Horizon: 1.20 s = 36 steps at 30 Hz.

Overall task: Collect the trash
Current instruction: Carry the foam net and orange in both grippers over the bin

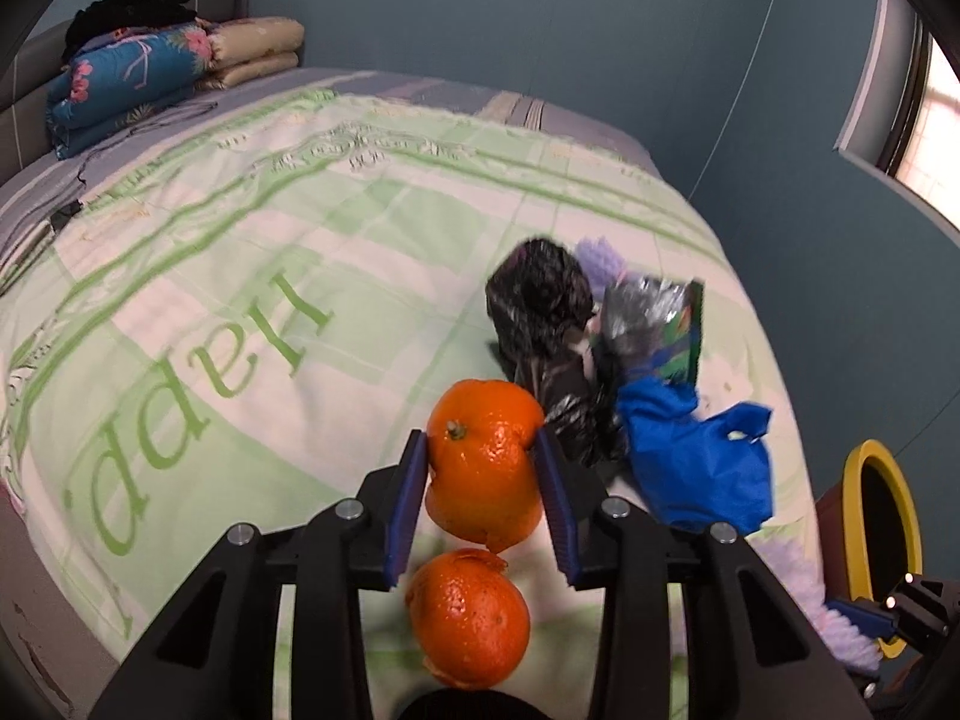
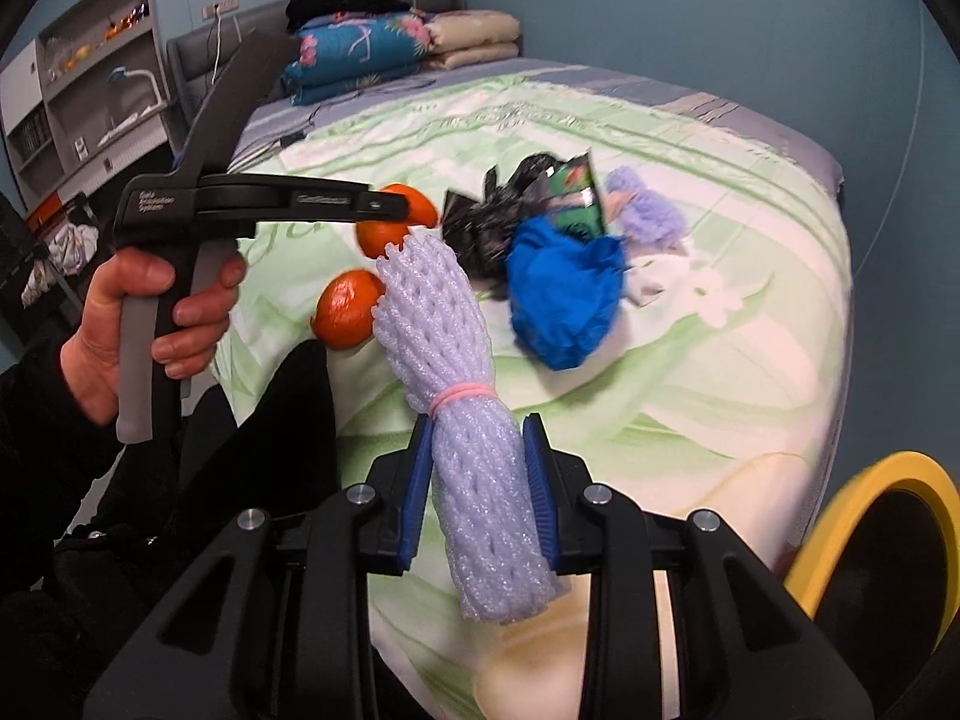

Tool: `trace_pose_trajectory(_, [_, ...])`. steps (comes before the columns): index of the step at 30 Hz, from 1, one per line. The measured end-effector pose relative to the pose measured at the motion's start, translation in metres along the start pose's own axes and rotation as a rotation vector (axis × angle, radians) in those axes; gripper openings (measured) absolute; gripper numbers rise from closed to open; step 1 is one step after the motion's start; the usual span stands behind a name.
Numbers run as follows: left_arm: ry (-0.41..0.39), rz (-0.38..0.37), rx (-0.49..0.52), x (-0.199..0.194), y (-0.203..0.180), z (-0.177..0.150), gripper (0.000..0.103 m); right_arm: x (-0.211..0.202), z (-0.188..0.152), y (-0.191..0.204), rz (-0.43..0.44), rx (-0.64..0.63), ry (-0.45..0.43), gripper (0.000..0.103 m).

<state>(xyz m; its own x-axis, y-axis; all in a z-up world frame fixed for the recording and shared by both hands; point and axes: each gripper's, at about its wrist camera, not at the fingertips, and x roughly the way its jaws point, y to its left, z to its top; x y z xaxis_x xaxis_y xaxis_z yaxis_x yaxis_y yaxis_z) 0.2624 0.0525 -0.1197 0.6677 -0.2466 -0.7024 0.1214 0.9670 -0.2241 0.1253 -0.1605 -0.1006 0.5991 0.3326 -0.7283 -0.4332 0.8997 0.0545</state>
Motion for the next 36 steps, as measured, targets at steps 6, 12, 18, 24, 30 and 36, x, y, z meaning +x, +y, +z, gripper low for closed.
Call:
trace_pose_trajectory(6, [-0.052,-0.002,-0.014,-0.029,-0.003,0.003,0.034,-0.033,0.0,-0.019,-0.018,0.045,-0.043,0.028])
trace_pose_trajectory(12, [-0.105,-0.025,-0.01,-0.055,-0.019,0.004,0.035,-0.063,0.001,-0.037,-0.046,0.09,-0.109,0.028])
trace_pose_trajectory(18, [-0.146,-0.043,0.02,-0.073,-0.049,0.007,0.035,-0.087,0.0,-0.054,-0.067,0.133,-0.166,0.028])
trace_pose_trajectory(24, [-0.145,-0.09,0.04,-0.08,-0.076,0.009,0.035,-0.101,-0.005,-0.077,-0.098,0.207,-0.186,0.028])
trace_pose_trajectory(30, [-0.127,-0.127,0.066,-0.081,-0.103,0.006,0.035,-0.121,-0.012,-0.098,-0.146,0.256,-0.23,0.028])
trace_pose_trajectory(36, [-0.127,-0.167,0.105,-0.086,-0.132,0.004,0.035,-0.143,-0.023,-0.121,-0.202,0.317,-0.282,0.028])
